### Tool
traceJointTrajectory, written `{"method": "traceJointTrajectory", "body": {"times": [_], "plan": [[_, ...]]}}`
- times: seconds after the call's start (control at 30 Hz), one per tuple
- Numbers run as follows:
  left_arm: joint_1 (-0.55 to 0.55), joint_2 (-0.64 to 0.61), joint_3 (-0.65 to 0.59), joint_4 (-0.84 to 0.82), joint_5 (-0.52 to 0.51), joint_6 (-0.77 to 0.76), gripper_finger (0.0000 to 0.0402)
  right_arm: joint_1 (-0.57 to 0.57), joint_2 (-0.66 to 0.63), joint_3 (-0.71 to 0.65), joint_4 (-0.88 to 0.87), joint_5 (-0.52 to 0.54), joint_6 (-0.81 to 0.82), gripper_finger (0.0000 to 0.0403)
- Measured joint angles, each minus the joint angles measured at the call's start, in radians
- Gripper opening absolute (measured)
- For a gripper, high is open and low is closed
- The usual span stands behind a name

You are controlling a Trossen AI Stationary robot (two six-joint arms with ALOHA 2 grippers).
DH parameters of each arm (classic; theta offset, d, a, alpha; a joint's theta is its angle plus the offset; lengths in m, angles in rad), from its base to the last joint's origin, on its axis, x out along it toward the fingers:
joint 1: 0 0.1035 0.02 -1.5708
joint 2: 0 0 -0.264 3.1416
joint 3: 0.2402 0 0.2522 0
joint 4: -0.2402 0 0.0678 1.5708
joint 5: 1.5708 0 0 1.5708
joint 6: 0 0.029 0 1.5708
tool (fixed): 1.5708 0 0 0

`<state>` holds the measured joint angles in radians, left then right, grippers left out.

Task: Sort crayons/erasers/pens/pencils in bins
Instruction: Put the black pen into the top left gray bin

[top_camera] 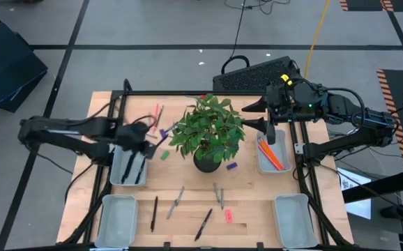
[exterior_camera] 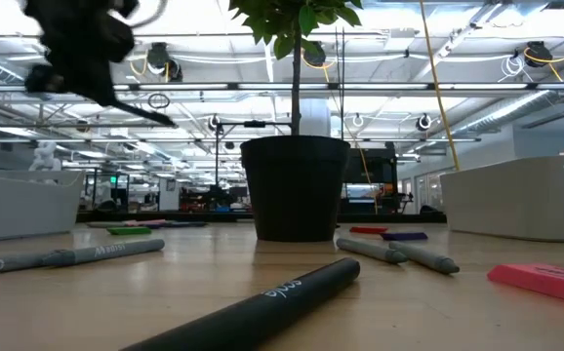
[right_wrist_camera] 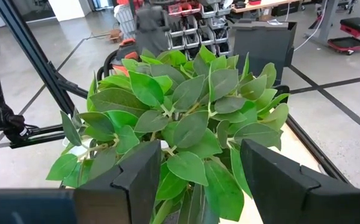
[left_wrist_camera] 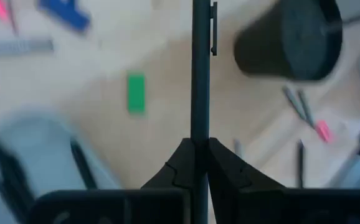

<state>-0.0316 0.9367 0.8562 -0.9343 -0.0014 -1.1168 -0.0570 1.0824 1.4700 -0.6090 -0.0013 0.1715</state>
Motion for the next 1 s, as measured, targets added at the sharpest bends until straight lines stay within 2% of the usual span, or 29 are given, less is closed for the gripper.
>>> {"method": "traceJointTrajectory", "body": {"times": [0.2,0.33,0.53,0.8,1.0], "plan": [[-0.177,-0.048,0.0,-0.261,0.055,-0.294,0.0019,0.0,0.0,0.0,0.0,0.0,0.0,0.0212],[-0.243,-0.021,0.0,-0.365,0.022,-0.401,0.0021,0.0,0.0,0.0,0.003,0.0,0.0,0.0212],[-0.262,0.071,0.0,-0.397,-0.051,-0.416,0.0031,0.0,0.0,0.0,0.004,0.0,0.0,0.0212],[-0.262,0.221,-0.046,-0.371,-0.03,-0.349,0.0033,0.0,0.0,0.0,0.003,0.0,0.0,0.0212],[-0.262,0.253,-0.126,-0.284,-0.018,-0.299,0.0034,0.0,0.0,0.0,0.003,0.0,0.0,0.0212]]}}
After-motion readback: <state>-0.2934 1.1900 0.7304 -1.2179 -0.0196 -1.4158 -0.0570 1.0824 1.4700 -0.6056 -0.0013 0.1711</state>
